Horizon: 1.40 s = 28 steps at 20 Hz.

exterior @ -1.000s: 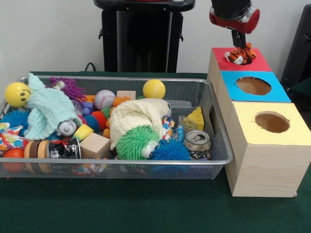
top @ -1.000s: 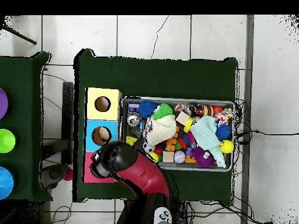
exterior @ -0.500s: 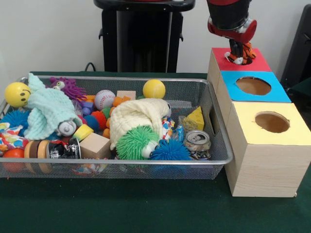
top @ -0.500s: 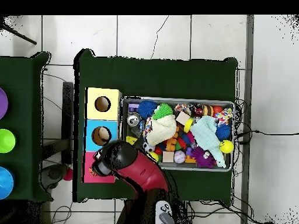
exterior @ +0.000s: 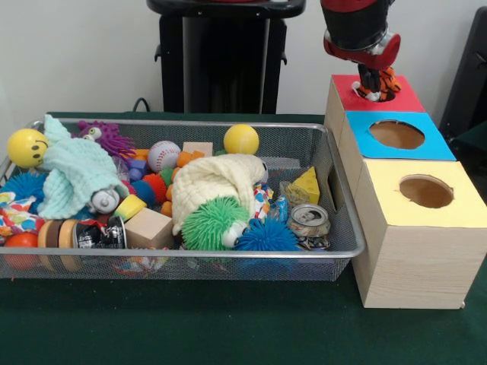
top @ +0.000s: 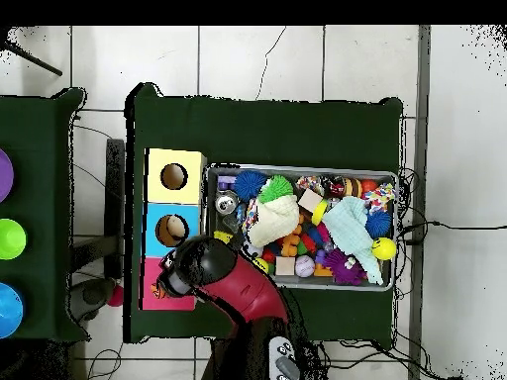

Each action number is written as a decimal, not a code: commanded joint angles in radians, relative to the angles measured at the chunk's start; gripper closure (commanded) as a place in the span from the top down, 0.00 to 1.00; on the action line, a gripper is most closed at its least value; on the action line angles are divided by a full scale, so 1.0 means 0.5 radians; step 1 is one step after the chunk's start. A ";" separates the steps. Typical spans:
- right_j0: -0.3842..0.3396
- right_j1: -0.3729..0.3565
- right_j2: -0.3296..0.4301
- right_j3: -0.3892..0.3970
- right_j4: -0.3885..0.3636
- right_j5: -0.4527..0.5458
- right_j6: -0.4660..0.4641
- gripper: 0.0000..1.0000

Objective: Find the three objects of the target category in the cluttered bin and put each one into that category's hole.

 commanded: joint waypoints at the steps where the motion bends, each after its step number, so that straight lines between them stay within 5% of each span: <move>1: -0.063 0.056 0.170 0.126 0.009 0.007 0.250 0.00; 28: -0.031 -0.039 0.092 0.119 -0.223 0.325 0.296 0.00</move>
